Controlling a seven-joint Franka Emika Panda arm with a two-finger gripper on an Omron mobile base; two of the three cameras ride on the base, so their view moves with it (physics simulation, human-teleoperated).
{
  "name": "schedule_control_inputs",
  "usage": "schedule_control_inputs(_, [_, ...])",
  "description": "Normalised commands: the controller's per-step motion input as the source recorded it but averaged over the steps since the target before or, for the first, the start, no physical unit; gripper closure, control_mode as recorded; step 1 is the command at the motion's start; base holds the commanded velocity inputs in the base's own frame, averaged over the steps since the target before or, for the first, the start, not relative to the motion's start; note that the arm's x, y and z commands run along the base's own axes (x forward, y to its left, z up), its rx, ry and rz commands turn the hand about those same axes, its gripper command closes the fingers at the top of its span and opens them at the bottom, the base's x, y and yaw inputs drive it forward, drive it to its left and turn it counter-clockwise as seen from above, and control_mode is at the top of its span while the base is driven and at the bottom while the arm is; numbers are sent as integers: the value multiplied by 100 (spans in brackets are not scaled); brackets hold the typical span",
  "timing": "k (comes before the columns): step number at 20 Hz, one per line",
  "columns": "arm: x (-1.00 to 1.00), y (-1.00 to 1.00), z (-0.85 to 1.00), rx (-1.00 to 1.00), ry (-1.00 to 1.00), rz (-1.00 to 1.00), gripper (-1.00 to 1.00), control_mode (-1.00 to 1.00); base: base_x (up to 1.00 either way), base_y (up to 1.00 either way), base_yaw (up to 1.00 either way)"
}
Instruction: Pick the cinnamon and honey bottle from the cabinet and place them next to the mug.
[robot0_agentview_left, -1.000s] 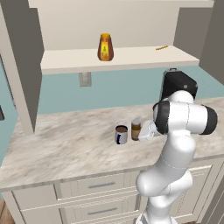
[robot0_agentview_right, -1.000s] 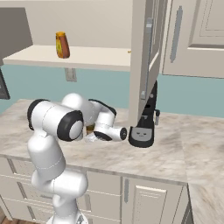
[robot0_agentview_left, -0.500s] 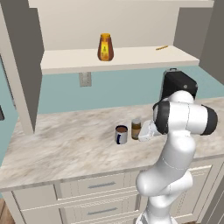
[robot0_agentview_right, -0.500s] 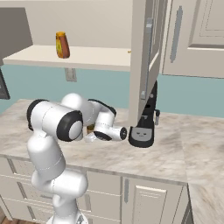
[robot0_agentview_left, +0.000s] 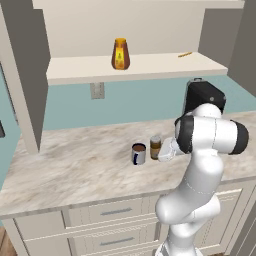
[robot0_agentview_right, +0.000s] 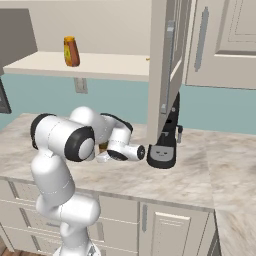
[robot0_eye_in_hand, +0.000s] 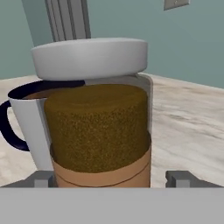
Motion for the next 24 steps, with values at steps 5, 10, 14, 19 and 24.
schedule_control_inputs(5, [0,0,0,0,0,0,-100,-100,0,0,0])
schedule_control_inputs(10, [0,0,23,0,-8,0,-100,-100,0,0,0])
schedule_control_inputs(14, [0,0,28,0,-9,0,-100,-100,0,0,0])
schedule_control_inputs(19, [0,0,33,0,-2,0,-100,-100,0,0,0])
schedule_control_inputs(24, [0,0,46,0,0,0,-100,-100,0,0,0])
